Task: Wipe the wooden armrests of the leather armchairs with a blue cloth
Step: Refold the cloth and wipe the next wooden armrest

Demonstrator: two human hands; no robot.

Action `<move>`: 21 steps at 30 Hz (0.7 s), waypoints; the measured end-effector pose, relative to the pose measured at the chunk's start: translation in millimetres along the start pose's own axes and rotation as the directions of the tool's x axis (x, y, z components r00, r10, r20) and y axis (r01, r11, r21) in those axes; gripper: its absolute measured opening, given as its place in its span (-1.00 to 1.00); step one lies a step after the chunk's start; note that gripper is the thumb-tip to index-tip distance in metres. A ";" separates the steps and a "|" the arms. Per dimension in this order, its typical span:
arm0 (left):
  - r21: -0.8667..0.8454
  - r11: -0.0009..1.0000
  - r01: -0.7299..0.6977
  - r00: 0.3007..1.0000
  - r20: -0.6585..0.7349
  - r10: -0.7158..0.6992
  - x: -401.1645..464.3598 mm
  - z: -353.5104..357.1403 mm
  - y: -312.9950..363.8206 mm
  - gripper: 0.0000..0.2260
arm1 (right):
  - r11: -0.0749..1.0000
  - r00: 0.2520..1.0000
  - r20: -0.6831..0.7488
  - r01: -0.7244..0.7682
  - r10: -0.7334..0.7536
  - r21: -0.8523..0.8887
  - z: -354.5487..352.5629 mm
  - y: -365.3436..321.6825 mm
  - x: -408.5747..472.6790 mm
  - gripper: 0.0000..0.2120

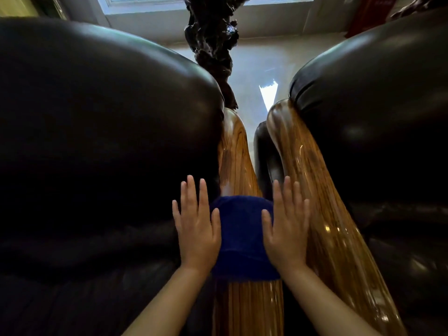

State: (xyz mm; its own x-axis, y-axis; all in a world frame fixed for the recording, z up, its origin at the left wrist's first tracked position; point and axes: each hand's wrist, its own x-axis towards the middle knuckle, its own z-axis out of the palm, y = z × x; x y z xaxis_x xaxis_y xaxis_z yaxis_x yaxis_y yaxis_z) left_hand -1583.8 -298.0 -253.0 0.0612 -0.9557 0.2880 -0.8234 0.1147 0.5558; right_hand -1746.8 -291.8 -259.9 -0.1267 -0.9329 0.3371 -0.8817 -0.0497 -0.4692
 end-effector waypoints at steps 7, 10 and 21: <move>0.116 0.993 0.029 0.969 0.241 -0.057 -46.8 61.7 -0.4 -0.50 | 0.987 0.980 0.181 -0.051 0.079 -0.153 42.1 -8.9 -26.6 -0.44; 0.072 0.997 0.029 0.971 0.236 -0.045 -36.4 69.8 -3.6 -0.51 | 0.988 0.978 0.196 -0.046 0.074 -0.147 51.1 -2.5 -14.8 -0.44; 0.084 0.995 -0.059 0.955 0.294 0.032 68.3 88.6 -13.5 -0.51 | 0.996 0.958 0.281 -0.031 0.055 -0.088 84.0 0.9 75.7 -0.45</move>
State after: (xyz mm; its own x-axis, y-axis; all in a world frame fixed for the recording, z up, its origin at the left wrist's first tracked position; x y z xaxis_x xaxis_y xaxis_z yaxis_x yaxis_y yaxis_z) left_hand -1618.4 -388.9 -310.0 -0.1335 -0.9890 0.0634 -0.8699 0.1476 0.4707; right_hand -1719.0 -392.5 -303.3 -0.0418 -0.9968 0.0677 -0.9138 0.0108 -0.4060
